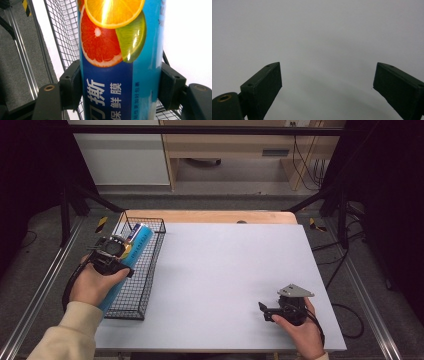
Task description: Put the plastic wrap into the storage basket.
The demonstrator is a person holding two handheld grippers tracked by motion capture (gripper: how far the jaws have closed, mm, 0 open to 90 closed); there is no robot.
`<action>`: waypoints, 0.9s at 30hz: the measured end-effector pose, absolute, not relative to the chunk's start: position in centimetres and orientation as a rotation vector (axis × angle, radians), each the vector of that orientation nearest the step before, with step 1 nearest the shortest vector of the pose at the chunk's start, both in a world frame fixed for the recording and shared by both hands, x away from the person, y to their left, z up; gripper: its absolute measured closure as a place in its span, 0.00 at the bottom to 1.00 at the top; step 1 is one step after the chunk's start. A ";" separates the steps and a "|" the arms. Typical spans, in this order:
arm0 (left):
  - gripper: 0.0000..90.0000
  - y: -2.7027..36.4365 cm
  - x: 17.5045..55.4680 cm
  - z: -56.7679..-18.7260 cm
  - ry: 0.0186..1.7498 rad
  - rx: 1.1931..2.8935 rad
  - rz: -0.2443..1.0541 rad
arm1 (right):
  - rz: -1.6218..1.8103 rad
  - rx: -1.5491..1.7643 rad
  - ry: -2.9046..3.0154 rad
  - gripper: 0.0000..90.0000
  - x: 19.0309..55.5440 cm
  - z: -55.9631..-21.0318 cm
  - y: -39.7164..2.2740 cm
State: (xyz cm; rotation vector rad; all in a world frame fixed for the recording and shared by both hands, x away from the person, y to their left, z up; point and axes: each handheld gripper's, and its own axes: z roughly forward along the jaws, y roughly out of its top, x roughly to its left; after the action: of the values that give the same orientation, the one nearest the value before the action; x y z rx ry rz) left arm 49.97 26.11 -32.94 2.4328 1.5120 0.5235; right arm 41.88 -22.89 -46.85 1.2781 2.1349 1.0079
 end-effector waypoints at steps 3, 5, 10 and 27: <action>0.36 26.3 50.1 -33.1 1.524 2.429 0.524 | 1.006 1.279 2.136 0.10 41.9 -46.9 -22.9; 0.36 26.4 50.2 -33.3 1.527 2.440 0.515 | 1.009 1.286 2.137 0.10 41.9 -46.9 -22.8; 0.36 26.2 50.4 -33.7 1.532 2.452 0.513 | 1.005 1.283 2.137 0.10 41.9 -46.9 -22.9; 0.36 26.2 51.2 -35.0 1.558 2.493 0.460 | 1.006 1.284 2.136 0.09 41.9 -46.9 -22.8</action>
State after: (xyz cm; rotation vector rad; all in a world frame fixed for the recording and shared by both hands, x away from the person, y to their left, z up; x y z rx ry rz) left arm 51.23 26.24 -34.99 2.4934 1.5582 0.4598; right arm 41.87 -22.83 -46.87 1.2837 2.1364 1.0062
